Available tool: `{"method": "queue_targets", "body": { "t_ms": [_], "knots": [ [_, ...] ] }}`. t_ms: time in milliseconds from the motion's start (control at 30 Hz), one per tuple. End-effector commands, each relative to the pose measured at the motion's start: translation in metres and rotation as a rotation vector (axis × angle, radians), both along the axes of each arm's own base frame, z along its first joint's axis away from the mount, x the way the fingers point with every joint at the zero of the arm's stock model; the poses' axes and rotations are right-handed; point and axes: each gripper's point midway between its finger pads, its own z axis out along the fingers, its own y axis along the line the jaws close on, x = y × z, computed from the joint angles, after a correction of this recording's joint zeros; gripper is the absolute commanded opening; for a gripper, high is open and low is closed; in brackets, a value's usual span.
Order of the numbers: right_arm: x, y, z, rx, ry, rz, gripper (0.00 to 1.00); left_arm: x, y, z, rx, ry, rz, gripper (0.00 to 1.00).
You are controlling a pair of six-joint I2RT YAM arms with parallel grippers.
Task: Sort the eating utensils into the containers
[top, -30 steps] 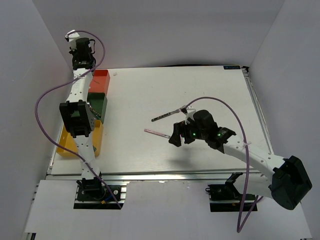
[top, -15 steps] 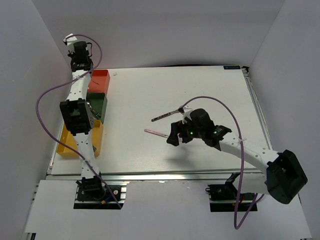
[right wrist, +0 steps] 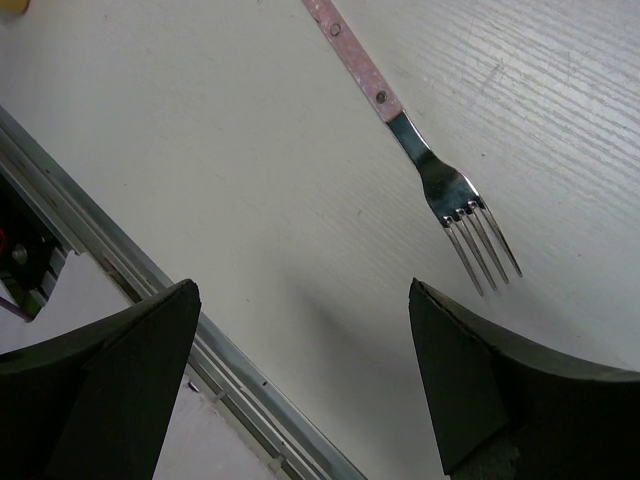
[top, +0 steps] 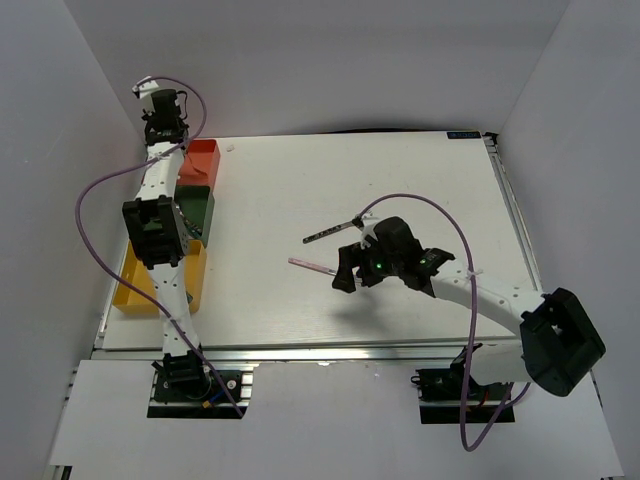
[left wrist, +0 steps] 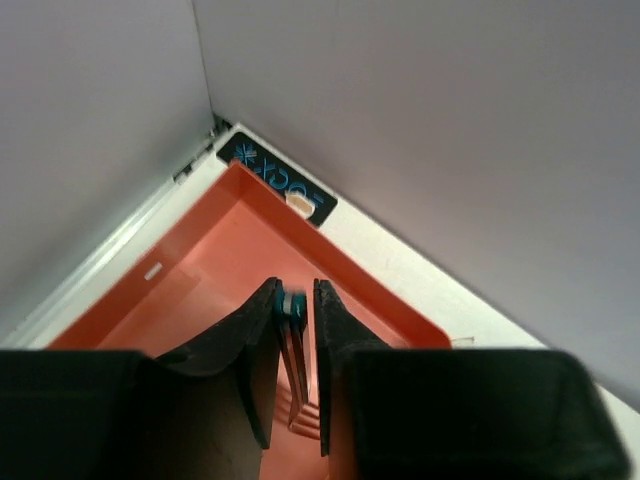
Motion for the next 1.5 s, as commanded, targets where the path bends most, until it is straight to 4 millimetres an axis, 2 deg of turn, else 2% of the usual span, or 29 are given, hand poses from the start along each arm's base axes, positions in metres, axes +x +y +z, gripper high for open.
{"method": "queue_targets", "body": {
  "t_ms": [0, 167, 200, 400, 600, 633, 667, 733, 767, 800, 833, 867, 900, 933, 967, 1000, 1033, 1067, 1100, 1133, 1167, 1200, 1233, 1267, 1300, 1333, 1367, 1400, 1467],
  "knots": [
    [0.009, 0.011, 0.016, 0.035, -0.034, 0.005, 0.89, 0.0, -0.001, -0.01, -0.019, 0.031, -0.004, 0.3],
    [0.008, 0.012, 0.014, 0.03, -0.032, 0.014, 0.89, -0.003, -0.001, -0.015, -0.02, 0.046, -0.01, 0.38],
    [0.007, 0.012, 0.011, 0.024, -0.025, 0.014, 0.89, -0.003, -0.001, -0.014, -0.021, 0.043, -0.009, 0.49],
    [0.006, 0.014, 0.005, 0.019, -0.009, 0.017, 0.89, -0.007, -0.001, -0.006, -0.023, 0.04, -0.008, 0.75],
    [0.014, 0.01, -0.003, -0.02, -0.025, -0.012, 0.89, -0.015, -0.007, 0.034, -0.029, -0.006, -0.035, 0.82],
    [0.018, 0.009, -0.01, -0.044, -0.028, -0.017, 0.89, -0.022, -0.01, 0.048, -0.044, -0.02, -0.035, 0.84],
    [0.024, 0.007, -0.014, -0.07, -0.038, -0.035, 0.89, -0.024, -0.015, 0.054, -0.06, -0.027, -0.055, 0.97],
    [0.037, 0.007, -0.019, -0.124, -0.051, -0.051, 0.89, -0.035, -0.022, 0.06, -0.098, -0.024, -0.068, 0.98],
    [0.045, 0.008, -0.02, -0.153, -0.061, -0.057, 0.89, -0.043, -0.028, 0.079, -0.123, -0.053, -0.082, 0.98],
    [0.05, 0.01, -0.02, -0.165, -0.075, -0.047, 0.89, -0.049, -0.031, 0.082, -0.133, -0.046, -0.078, 0.98],
    [0.054, 0.014, -0.019, -0.175, -0.105, -0.006, 0.89, -0.06, -0.036, 0.094, -0.145, -0.046, -0.076, 0.98],
    [0.055, 0.015, -0.029, -0.209, -0.092, 0.02, 0.89, -0.065, -0.042, 0.101, -0.16, -0.048, -0.087, 0.98],
    [0.065, 0.025, -0.017, -0.195, -0.122, 0.043, 0.89, -0.068, -0.052, 0.106, -0.204, -0.06, -0.117, 0.98],
    [0.07, 0.029, -0.016, -0.205, -0.132, 0.059, 0.89, -0.077, -0.059, 0.101, -0.234, -0.026, -0.127, 0.98],
    [0.073, 0.029, -0.028, -0.244, -0.124, 0.084, 0.89, -0.087, -0.072, 0.116, -0.253, -0.04, -0.158, 0.98],
    [0.083, 0.037, -0.02, -0.239, -0.15, 0.092, 0.89, -0.098, -0.083, 0.113, -0.281, -0.015, -0.175, 0.98],
    [0.086, 0.039, -0.021, -0.247, -0.155, 0.104, 0.88, -0.109, -0.093, 0.094, -0.298, 0.036, -0.18, 0.98],
    [0.09, 0.042, -0.033, -0.274, -0.156, 0.134, 0.86, -0.128, -0.113, 0.117, -0.298, -0.003, -0.225, 0.98],
    [0.09, 0.042, -0.039, -0.294, -0.146, 0.155, 0.85, -0.136, -0.121, 0.12, -0.304, -0.026, -0.242, 0.98],
    [0.097, 0.05, -0.033, -0.291, -0.16, 0.166, 0.82, -0.154, -0.143, 0.087, -0.311, 0.049, -0.276, 0.98],
    [0.098, 0.05, -0.046, -0.328, -0.167, 0.213, 0.77, -0.175, -0.163, 0.111, -0.299, 0.001, -0.328, 0.98],
    [0.098, 0.05, -0.051, -0.356, -0.163, 0.232, 0.74, -0.187, -0.168, 0.11, -0.29, -0.007, -0.332, 0.98],
    [0.099, 0.054, -0.051, -0.375, -0.178, 0.25, 0.71, -0.204, -0.177, 0.08, -0.296, 0.057, -0.347, 0.98],
    [0.097, 0.053, -0.061, -0.399, -0.165, 0.272, 0.66, -0.216, -0.177, 0.076, -0.307, 0.059, -0.349, 0.98],
    [0.093, 0.051, -0.066, -0.422, -0.162, 0.3, 0.64, -0.233, -0.178, 0.091, -0.312, 0.014, -0.365, 0.98],
    [0.089, 0.052, -0.07, -0.432, -0.159, 0.311, 0.63, -0.243, -0.176, 0.087, -0.314, 0.019, -0.365, 0.98],
    [0.079, 0.054, -0.076, -0.446, -0.155, 0.338, 0.62, -0.255, -0.176, 0.069, -0.314, 0.057, -0.369, 0.98],
    [0.076, 0.054, -0.08, -0.459, -0.164, 0.348, 0.59, -0.268, -0.176, 0.076, -0.313, 0.041, -0.38, 0.98],
    [0.068, 0.054, -0.092, -0.503, -0.164, 0.365, 0.53, -0.283, -0.177, 0.068, -0.313, 0.065, -0.396, 0.98]
  ]
}}
